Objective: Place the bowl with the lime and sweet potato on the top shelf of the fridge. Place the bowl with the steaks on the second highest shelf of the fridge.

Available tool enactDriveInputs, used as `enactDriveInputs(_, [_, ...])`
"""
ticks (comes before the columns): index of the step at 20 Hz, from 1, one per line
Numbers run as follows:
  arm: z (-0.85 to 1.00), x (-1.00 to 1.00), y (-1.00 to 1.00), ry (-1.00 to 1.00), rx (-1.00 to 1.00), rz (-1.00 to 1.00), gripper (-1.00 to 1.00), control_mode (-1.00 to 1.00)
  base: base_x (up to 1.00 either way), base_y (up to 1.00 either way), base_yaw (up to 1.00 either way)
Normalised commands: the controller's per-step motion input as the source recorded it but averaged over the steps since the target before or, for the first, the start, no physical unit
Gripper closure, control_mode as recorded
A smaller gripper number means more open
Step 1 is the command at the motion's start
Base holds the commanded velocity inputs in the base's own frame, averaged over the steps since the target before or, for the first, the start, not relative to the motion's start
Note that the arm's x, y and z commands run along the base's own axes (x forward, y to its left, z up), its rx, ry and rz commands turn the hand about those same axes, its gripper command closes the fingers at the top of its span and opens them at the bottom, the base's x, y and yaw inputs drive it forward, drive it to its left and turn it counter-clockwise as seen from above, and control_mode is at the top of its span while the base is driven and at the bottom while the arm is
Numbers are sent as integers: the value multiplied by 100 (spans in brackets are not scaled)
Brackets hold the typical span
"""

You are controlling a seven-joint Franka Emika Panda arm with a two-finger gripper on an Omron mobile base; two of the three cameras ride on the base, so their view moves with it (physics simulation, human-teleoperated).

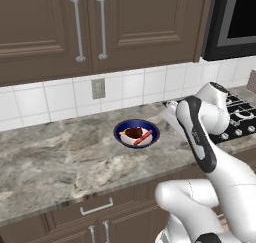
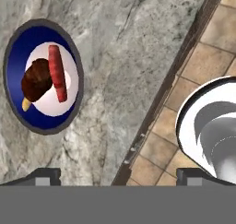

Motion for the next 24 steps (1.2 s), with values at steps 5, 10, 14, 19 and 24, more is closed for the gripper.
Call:
enactDriveInputs(5, [-69, 33, 6, 19, -1, 3, -100, -100, 0, 0, 0])
enactDriveInputs(10, [-44, 13, -3, 8, 0, 5, -100, -100, 0, 0, 0])
enactDriveInputs(14, [-10, 37, 0, 0, 0, 4, -100, -100, 0, 0, 0])
enactDriveInputs(19, [-21, 32, 0, 0, 0, 1, -100, -100, 0, 0, 0])
enactDriveInputs(24, [-35, 34, 0, 0, 0, 0, -100, -100, 0, 0, 0])
